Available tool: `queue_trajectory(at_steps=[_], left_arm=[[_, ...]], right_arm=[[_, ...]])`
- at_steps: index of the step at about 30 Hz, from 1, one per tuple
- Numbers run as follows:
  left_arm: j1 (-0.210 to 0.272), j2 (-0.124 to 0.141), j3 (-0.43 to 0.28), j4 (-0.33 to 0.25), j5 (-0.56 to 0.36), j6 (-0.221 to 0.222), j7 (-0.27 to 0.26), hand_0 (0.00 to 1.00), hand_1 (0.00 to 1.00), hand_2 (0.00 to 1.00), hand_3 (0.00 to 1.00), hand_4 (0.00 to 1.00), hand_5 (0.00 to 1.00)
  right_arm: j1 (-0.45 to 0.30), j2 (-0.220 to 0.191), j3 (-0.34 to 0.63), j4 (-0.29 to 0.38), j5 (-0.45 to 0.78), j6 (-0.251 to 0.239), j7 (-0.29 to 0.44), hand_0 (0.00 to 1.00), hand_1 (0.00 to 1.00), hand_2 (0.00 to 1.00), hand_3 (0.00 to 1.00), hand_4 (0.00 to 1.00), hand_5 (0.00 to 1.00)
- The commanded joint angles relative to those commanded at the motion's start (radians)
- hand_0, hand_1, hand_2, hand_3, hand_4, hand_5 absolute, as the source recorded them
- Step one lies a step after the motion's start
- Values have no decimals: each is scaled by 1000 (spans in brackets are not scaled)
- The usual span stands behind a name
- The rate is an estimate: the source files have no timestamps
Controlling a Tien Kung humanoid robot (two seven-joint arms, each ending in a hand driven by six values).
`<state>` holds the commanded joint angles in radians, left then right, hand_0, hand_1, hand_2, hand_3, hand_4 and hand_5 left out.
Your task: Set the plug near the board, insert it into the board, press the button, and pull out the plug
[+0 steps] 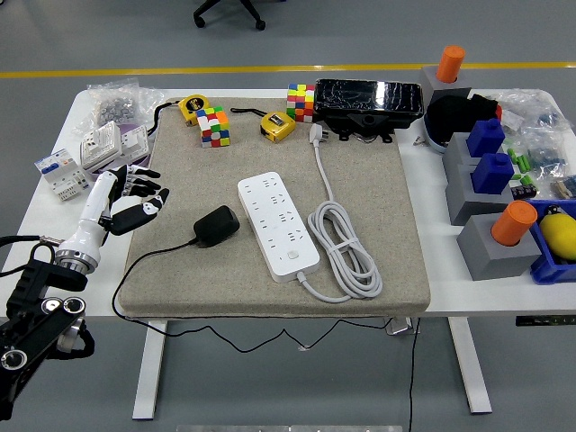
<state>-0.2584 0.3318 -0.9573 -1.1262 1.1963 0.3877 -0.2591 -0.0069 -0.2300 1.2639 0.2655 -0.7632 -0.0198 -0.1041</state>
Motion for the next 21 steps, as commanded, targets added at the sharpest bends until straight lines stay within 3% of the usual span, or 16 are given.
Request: queue_trajectory(at_steps=[13,21], left_arm=[[60,0,1,2,13,-11,20,539,522,512,562,716,184],[90,0,-17,-6,17,-15,31,539,522,512,563,715,182]], right_arm=[[-52,17,62,-16,-3,1,-3,532,630,620,549,889,414],[-58,-5,77,-22,8,4,-9,533,630,620,549,889,414]])
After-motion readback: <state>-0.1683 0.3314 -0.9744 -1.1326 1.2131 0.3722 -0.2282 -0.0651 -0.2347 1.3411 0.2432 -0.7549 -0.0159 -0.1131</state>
